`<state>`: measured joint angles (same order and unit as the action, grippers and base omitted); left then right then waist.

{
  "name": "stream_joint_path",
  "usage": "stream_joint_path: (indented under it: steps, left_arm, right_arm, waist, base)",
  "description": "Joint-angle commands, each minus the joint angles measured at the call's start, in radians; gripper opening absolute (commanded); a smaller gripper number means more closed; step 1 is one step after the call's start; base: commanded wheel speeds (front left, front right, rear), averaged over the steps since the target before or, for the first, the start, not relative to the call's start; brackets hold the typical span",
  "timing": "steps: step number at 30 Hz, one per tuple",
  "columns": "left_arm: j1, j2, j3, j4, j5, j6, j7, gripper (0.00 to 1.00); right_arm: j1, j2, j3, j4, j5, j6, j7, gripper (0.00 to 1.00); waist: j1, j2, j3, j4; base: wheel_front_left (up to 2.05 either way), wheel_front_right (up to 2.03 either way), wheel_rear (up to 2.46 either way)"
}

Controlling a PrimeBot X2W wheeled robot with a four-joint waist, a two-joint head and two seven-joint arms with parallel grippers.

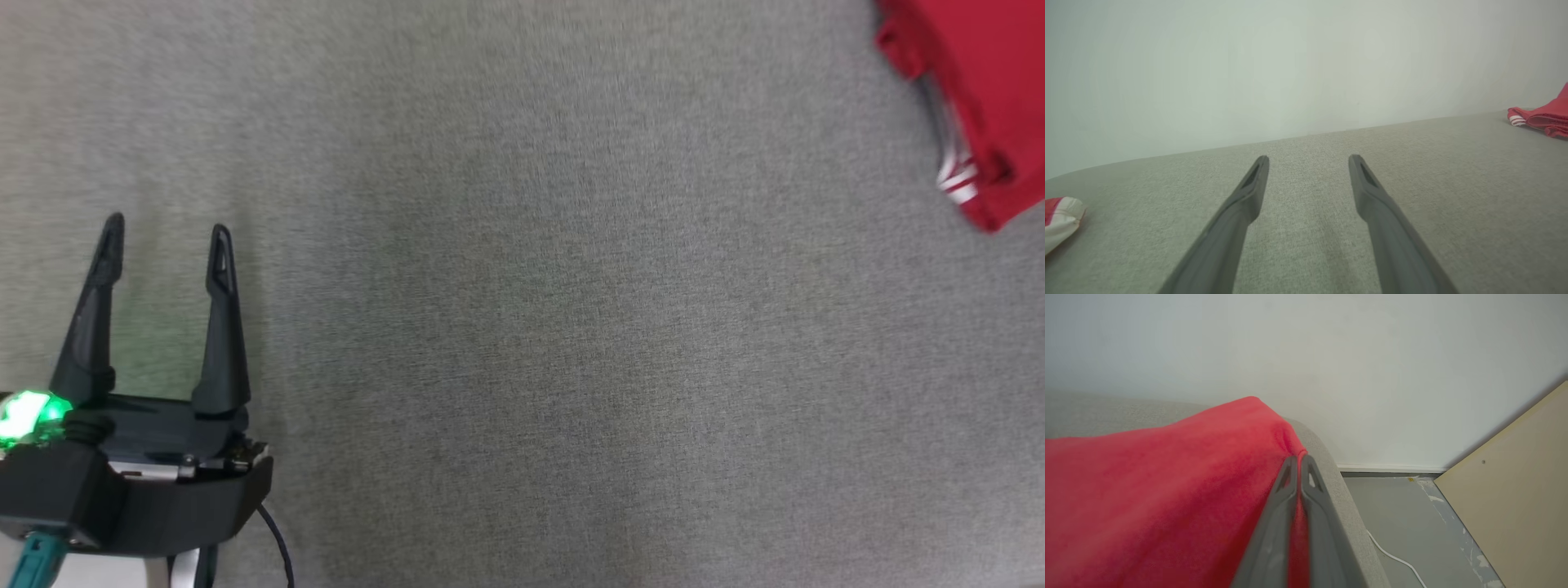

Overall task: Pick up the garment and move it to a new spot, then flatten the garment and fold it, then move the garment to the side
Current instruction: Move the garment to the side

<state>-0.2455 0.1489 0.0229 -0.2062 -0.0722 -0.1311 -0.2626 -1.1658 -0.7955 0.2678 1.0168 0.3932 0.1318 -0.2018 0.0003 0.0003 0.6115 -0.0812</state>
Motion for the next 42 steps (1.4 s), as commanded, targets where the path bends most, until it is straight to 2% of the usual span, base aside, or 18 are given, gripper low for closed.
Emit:
stream_joint_path:
  steps: [1, 10, 11, 12, 21, 27, 42]
  left_arm:
    - [-0.012, 0.006, 0.002, -0.007, 0.004, 0.002, -0.003, 1.0]
    - [-0.019, 0.015, 0.014, -0.012, 0.005, 0.001, -0.003, 1.0]
    - [-0.019, 0.013, 0.015, -0.009, 0.006, 0.001, -0.003, 1.0]
    - [-0.018, 0.011, 0.015, -0.006, 0.006, 0.001, -0.003, 1.0]
    - [0.025, -0.012, 0.04, 0.048, -0.005, 0.002, -0.003, 1.0]
    - [0.073, -0.038, 0.066, 0.107, -0.016, 0.003, -0.003, 1.0]
    - [0.253, -0.084, 0.136, 0.204, -0.037, 0.007, -0.003, 1.0]
  right_arm:
    - [-0.016, -0.007, -0.005, 0.0, -0.008, -0.003, 0.004, 0.0]
    - [-0.042, -0.015, -0.046, 0.011, -0.058, -0.003, 0.01, 0.0]
    - [-0.044, -0.018, -0.052, 0.012, -0.067, -0.003, 0.002, 0.36]
    - [-0.043, -0.017, -0.058, 0.016, -0.071, -0.003, 0.002, 1.0]
    - [-0.008, 0.039, -0.106, -0.04, -0.166, -0.003, -0.046, 1.0]
    - [0.065, 0.118, -0.136, -0.138, -0.202, -0.003, -0.058, 1.0]
    - [0.434, 0.338, -0.171, -0.394, -0.194, -0.003, -0.063, 1.0]
  waist:
    - [-0.0003, -0.0003, 0.05, -0.021]
    - [-0.0003, -0.0003, 0.068, -0.031]
    - [-0.0003, -0.0003, 0.067, -0.03]
    - [-0.0003, -0.0003, 0.064, -0.029]
    - [-0.0003, -0.0003, -0.028, -0.029]
    - [-0.0003, -0.0003, -0.14, -0.019]
    - [-0.0003, -0.0003, -0.445, 0.012]
  base:
    - [0.0, 0.0, 0.0]
    - [0.0, 0.0, 0.0]
    - [0.0, 0.0, 0.0]
    - [0.0, 0.0, 0.0]
    - [0.0, 0.0, 0.0]
    - [0.0, 0.0, 0.0]
    - [0.0, 0.0, 0.0]
